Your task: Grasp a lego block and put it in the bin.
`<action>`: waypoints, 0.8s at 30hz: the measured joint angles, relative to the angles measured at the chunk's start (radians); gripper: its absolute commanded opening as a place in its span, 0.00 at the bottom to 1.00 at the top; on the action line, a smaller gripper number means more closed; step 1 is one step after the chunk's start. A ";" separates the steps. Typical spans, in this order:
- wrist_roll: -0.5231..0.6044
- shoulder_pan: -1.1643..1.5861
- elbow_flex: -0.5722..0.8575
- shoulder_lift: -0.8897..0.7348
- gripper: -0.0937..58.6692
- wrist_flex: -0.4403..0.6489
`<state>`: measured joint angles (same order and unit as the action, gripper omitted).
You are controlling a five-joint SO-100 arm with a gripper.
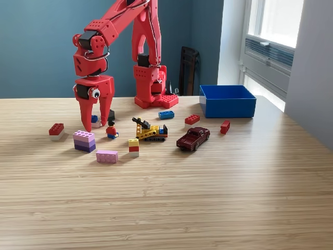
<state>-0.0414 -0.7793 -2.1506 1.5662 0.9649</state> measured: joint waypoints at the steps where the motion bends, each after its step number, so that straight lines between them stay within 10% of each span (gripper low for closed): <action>1: -0.020 -0.009 0.000 0.000 0.40 -0.002; 24: -0.591 -0.141 -0.011 0.000 0.44 0.051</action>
<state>-0.6320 -0.9204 -2.1614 1.5662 1.0155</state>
